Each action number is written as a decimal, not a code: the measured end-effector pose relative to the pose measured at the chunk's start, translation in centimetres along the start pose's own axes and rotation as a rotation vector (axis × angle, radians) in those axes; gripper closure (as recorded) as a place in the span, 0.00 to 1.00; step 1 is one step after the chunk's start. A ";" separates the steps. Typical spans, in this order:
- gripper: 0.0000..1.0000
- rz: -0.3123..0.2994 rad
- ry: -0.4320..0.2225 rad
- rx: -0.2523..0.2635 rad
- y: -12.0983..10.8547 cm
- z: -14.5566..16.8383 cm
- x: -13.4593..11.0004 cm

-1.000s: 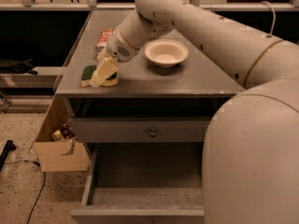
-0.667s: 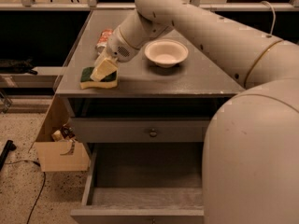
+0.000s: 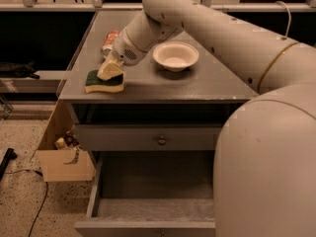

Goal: Place sponge into middle drawer

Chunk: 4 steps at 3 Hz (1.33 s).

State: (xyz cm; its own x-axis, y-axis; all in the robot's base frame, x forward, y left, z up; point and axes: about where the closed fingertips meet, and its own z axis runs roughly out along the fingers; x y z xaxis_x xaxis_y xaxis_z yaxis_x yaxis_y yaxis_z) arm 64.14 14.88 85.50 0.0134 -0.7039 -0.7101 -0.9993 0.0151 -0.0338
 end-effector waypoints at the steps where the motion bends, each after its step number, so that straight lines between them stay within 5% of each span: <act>1: 0.32 0.000 0.000 0.000 0.0 0.0 0.0; 2: 0.07 0.000 0.000 0.000 0.0 0.0 0.0; 4: 0.00 0.000 0.000 0.000 0.0 0.0 0.0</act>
Offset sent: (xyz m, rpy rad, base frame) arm 0.0000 0.0000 0.0000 0.0000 0.0000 0.0000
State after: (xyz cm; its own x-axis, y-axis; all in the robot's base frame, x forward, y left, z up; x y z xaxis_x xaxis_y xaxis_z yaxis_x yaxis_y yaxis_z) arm 64.13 14.89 85.50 0.0135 -0.7039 -0.7101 -0.9993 0.0149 -0.0337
